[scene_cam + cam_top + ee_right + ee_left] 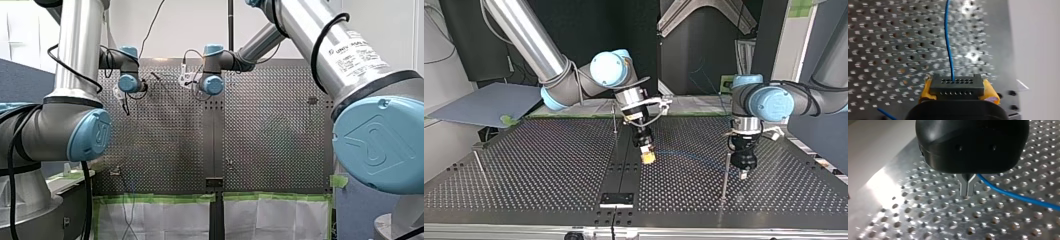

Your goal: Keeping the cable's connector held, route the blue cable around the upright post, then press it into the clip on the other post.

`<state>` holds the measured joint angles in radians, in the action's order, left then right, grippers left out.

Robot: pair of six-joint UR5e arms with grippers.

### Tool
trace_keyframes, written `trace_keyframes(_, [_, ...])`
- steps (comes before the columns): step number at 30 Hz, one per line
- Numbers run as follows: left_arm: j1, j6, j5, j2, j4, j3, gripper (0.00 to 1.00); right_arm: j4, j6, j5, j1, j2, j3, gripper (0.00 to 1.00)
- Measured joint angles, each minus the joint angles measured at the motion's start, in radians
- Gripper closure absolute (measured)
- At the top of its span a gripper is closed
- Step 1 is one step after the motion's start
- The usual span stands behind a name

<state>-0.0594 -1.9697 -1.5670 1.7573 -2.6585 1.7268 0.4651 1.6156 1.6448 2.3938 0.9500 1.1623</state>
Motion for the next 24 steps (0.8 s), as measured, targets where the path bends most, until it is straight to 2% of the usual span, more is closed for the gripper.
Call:
trace_keyframes(5, [0.009,-0.002,-0.009,0.009,0.010,0.000,1.00,-0.004,0.000,0.000,0.004,-0.026,0.006,1.00])
trace_keyframes(15, [0.019,-0.003,-0.014,0.030,0.015,0.000,1.00,-0.003,-0.001,0.002,-0.004,-0.066,0.038,1.00])
trace_keyframes(16, [0.020,-0.002,-0.016,0.031,0.011,0.000,0.93,-0.003,-0.001,0.003,-0.004,-0.067,0.038,1.00])
trace_keyframes(17, [0.022,-0.001,-0.021,0.032,0.006,0.000,0.78,-0.003,-0.002,0.003,-0.004,-0.068,0.039,1.00])
trace_keyframes(24, [0.024,-0.005,-0.043,0.034,-0.011,0.000,0.78,-0.002,-0.003,0.002,-0.004,-0.081,0.039,1.00])
